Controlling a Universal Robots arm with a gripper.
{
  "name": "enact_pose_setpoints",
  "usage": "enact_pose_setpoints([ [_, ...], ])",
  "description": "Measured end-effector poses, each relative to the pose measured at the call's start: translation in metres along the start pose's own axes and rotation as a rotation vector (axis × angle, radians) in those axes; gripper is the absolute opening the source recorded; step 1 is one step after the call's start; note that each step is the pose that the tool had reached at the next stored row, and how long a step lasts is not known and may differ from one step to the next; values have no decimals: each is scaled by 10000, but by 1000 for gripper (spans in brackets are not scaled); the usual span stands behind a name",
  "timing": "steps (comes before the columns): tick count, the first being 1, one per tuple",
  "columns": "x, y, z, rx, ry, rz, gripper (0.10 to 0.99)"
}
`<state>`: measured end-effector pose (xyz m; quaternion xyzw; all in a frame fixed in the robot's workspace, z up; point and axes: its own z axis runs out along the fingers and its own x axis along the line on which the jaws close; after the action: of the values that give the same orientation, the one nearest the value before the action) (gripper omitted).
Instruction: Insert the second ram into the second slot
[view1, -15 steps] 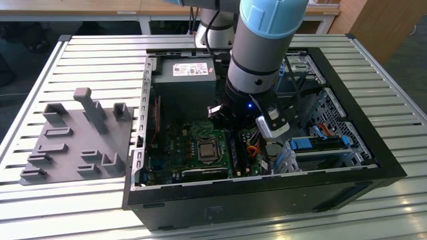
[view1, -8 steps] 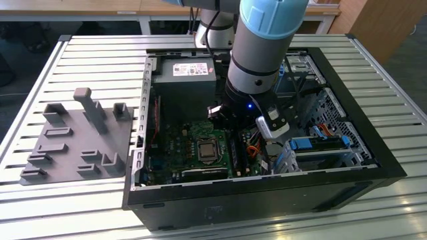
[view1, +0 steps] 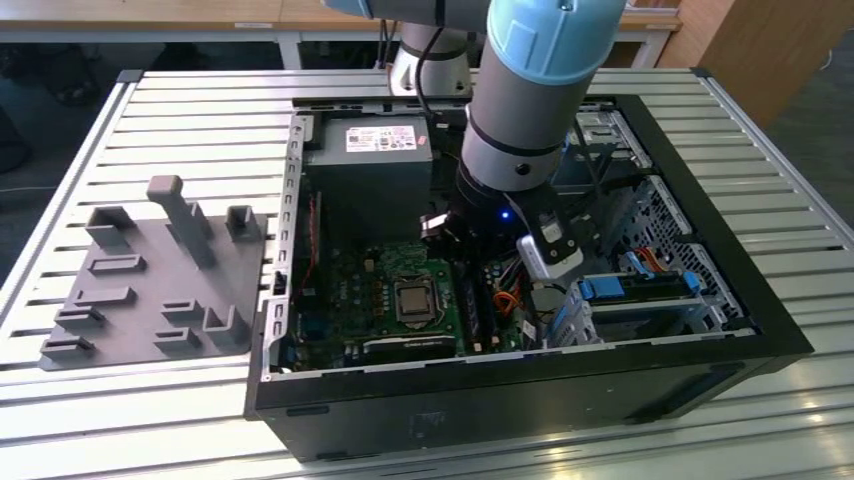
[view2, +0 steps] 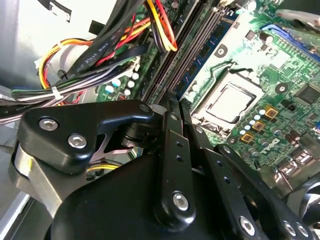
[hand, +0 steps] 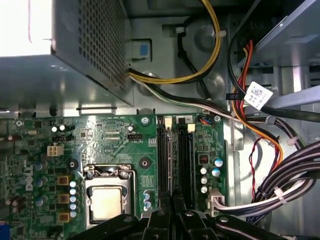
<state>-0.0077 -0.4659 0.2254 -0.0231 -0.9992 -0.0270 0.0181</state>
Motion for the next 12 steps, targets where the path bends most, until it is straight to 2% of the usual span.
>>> enact_pose_setpoints([
  [12, -5, -2, 37, 7, 11, -202, 137],
])
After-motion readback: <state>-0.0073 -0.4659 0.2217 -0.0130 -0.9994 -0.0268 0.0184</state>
